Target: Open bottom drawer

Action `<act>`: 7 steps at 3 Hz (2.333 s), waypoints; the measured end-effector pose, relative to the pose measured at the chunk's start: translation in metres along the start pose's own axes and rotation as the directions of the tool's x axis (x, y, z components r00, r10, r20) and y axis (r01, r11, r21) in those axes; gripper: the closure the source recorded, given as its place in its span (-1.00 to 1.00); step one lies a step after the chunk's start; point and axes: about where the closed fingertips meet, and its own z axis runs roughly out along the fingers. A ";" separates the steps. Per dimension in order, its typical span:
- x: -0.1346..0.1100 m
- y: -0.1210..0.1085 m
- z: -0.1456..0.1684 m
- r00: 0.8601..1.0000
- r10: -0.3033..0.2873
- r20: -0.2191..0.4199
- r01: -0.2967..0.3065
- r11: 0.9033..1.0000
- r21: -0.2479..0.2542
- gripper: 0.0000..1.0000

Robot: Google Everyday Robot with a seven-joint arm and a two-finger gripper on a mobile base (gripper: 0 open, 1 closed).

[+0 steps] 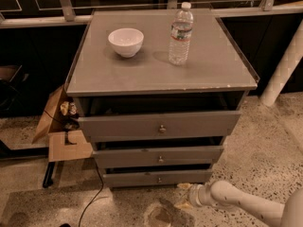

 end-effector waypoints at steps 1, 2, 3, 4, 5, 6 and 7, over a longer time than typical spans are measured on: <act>0.006 -0.016 0.012 1.000 -0.008 -0.009 0.008 1.000 0.025 -1.00; 0.008 -0.033 0.025 1.000 -0.015 -0.012 0.015 0.999 0.044 -1.00; 0.006 -0.057 0.039 0.999 -0.034 -0.013 0.035 0.997 0.069 -1.00; 0.004 -0.071 0.048 0.998 -0.052 -0.022 0.054 0.996 0.078 -1.00; 0.004 -0.083 0.053 0.996 -0.068 -0.059 0.072 0.995 0.075 -1.00; 0.009 -0.091 0.060 0.992 -0.065 -0.112 0.073 0.995 0.065 -1.00; 0.018 -0.096 0.064 0.985 -0.053 -0.163 0.062 0.997 0.051 -1.00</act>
Offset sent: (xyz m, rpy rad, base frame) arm 0.0655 -0.0050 -0.0262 -0.0336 -0.0651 -0.0349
